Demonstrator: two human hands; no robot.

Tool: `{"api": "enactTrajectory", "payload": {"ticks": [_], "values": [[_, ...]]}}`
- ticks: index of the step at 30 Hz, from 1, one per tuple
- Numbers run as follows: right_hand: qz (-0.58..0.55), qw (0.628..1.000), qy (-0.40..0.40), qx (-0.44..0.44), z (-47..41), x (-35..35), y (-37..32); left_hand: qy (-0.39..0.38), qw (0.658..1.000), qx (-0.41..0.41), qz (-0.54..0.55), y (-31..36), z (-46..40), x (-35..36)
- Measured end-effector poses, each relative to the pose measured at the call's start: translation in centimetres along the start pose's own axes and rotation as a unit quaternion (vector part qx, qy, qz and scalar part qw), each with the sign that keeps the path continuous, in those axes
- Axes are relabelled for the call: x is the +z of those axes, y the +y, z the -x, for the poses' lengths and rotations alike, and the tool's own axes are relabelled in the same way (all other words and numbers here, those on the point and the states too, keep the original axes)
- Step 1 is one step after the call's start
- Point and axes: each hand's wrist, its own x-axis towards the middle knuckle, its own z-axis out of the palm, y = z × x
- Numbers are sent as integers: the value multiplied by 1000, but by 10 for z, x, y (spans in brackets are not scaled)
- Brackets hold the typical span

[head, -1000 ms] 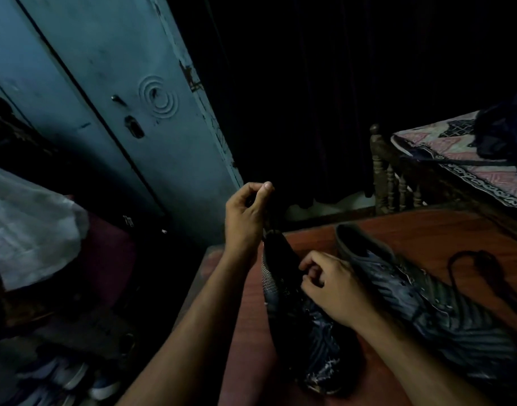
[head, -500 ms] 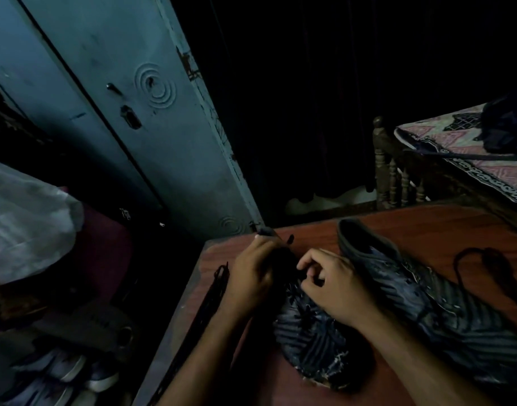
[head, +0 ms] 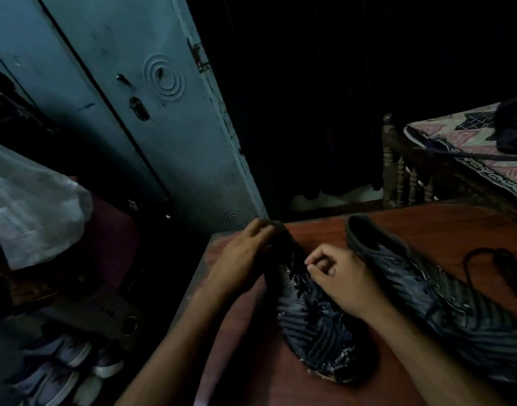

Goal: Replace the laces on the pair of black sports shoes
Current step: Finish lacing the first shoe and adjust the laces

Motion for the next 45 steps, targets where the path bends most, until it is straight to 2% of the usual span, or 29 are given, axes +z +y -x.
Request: {"api": "enactTrajectory", "payload": {"ticks": [2,4,6,8,9,11,13,15,19,23,25,26,29,32,34,36,38,40,42,45], "values": [[-75,997,-6,17,0,-3,-8,48,996,-80,15,2,7,3],[-173,983,-41,42,1,-8,-18,95,989,-114,-2,11,15,6],[-249,962,-95,63,2,-14,-26,146,973,-167,61,25,26,7],[-266,949,-161,49,3,-18,-31,159,922,-286,208,48,39,5],[-267,942,-200,39,4,-18,-33,123,881,-355,287,60,42,-1],[-256,926,-277,30,7,-17,-36,-9,795,-451,405,78,43,-10],[-227,917,-326,25,10,-15,-36,-100,744,-472,463,85,42,-17],[-183,925,-334,11,11,-15,-36,-113,716,-476,498,82,42,-19],[-110,945,-309,-18,14,-19,-43,-77,674,-493,545,79,41,-25],[-162,947,-276,-11,9,-23,-43,-20,604,-518,606,78,38,-32],[-158,960,-231,-20,5,-22,-36,-18,590,-509,627,81,37,-38],[-129,967,-218,-28,4,-21,-32,-21,594,-502,628,85,36,-41],[-36,977,-204,-50,6,-13,-28,-21,638,-472,608,93,33,-53],[-9,982,-178,-62,8,-8,-29,-15,682,-458,570,88,32,-62],[-6,985,-156,-68,8,-5,-29,13,734,-441,517,81,36,-59],[-20,987,-141,-77,8,-4,-32,63,805,-413,421,80,40,-56],[-41,986,-133,-91,8,-5,-33,94,855,-355,366,81,45,-53],[-44,986,-131,-98,8,-6,-32,25,879,-296,372,81,47,-49],[-36,985,-136,-99,7,-4,-30,-38,913,-249,320,79,46,-43],[-29,984,-128,-118,5,-1,-27,-31,951,-222,213,78,43,-39]]}}
